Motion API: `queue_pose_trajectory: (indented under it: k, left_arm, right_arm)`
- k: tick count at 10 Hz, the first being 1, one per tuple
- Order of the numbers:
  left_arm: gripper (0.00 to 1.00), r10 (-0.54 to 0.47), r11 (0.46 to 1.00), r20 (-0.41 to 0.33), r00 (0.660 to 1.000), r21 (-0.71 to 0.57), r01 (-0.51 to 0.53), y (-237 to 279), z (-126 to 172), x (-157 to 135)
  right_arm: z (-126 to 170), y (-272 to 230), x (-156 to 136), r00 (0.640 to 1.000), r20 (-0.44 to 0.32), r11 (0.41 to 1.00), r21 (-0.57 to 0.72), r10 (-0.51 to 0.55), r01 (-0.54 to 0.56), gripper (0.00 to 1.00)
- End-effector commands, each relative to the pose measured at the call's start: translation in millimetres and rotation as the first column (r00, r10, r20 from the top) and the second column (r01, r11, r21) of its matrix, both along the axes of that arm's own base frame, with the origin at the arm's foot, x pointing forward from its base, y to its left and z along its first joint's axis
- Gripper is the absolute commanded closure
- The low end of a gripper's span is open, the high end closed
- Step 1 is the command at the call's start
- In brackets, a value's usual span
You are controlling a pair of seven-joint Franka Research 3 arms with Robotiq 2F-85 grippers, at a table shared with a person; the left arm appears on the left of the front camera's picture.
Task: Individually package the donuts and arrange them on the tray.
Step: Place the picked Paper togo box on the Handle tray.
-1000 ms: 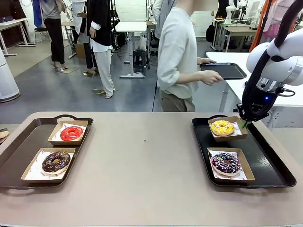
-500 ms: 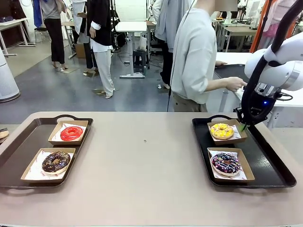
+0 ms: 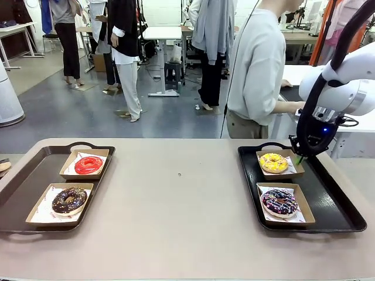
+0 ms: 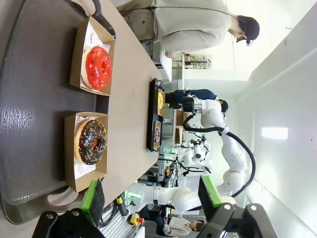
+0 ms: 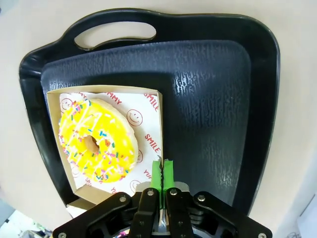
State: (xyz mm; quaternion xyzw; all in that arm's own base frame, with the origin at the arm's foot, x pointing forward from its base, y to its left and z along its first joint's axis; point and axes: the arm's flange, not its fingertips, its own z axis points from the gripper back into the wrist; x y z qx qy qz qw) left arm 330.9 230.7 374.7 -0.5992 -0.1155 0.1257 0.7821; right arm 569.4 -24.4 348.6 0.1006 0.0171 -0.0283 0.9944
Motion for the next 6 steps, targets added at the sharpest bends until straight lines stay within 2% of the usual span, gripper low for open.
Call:
queue_pose_trajectory:
  k: [1,6]
  left_arm:
    - [0.0,0.001,1.0,0.009,1.0,-0.008,-0.001,-1,2,-4]
    - [0.0,0.001,1.0,0.009,1.0,-0.008,-0.001,-1,2,-4]
  right_arm:
    - [1,11,1,1.0,0.002,0.998,-0.063,-0.007,0.007,0.99]
    - [9,24,7,1.0,-0.009,0.995,-0.096,-0.008,0.007,0.99]
